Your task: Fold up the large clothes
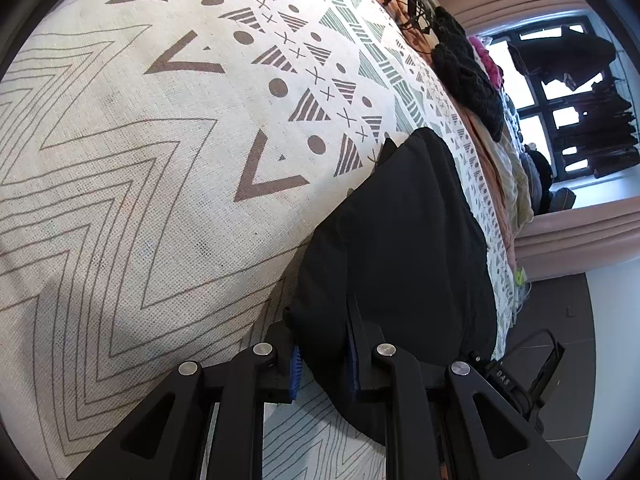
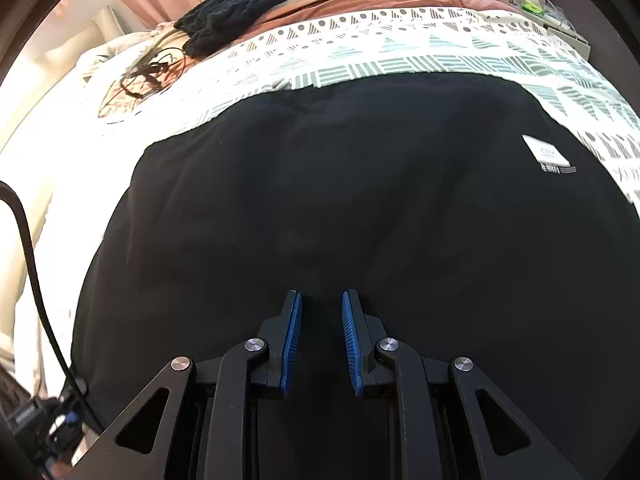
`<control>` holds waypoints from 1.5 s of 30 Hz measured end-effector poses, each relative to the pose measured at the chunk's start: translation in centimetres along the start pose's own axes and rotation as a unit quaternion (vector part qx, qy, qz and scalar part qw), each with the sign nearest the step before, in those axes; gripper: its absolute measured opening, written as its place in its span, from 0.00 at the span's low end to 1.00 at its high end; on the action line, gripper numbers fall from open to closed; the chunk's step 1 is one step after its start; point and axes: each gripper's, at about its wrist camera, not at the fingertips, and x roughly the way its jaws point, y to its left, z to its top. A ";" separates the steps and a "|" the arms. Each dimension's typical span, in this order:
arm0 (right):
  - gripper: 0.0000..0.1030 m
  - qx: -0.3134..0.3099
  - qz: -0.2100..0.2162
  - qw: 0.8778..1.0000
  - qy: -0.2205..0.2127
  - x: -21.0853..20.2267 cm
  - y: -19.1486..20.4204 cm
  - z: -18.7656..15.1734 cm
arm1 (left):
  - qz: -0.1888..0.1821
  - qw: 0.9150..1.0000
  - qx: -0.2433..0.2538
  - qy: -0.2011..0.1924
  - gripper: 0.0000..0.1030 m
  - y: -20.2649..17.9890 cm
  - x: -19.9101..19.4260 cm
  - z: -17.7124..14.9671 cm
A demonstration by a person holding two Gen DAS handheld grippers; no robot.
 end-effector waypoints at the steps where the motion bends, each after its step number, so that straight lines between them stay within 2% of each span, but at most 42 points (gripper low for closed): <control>1: 0.19 -0.001 -0.007 1.000 -0.002 0.3 0.1 0.4 | 0.002 1.000 0.002 0.000 0.18 -0.1 0.1 0.0; 8: 0.23 0.014 -0.020 1.000 -0.019 1.3 1.0 2.3 | 0.007 1.000 -0.002 0.008 0.18 -0.2 0.7 0.6; 15: 0.24 0.048 0.032 0.998 -0.009 1.3 -1.4 2.5 | 0.013 1.000 -0.009 0.002 0.18 -0.5 0.7 0.5; 21: 0.24 0.028 0.020 0.999 0.003 0.4 -1.5 1.3 | -0.001 1.000 -0.027 0.015 0.19 0.0 0.8 0.9; 28: 0.24 -0.002 0.018 1.000 0.015 -1.5 -1.8 -1.6 | -0.020 1.000 -0.009 0.010 0.16 -1.0 -0.4 1.1; 36: 0.24 0.018 0.061 0.998 0.016 -4.1 -3.1 -5.9 | -0.077 0.996 0.041 -0.010 0.12 -5.3 -3.5 1.0; 40: 0.24 0.023 0.081 0.996 0.016 -4.9 -3.2 -7.4 | -0.099 0.992 0.076 -0.017 0.11 -8.6 -5.0 0.5; 43: 0.24 0.026 0.112 0.993 0.027 -5.3 -3.2 -8.2 | -0.115 0.988 0.103 -0.020 0.11 -11.4 -5.9 -0.2; 45: 0.24 0.023 0.116 0.993 0.032 -5.5 -3.3 -8.8 | -0.123 0.985 0.120 -0.020 0.11 -13.1 -6.3 -0.8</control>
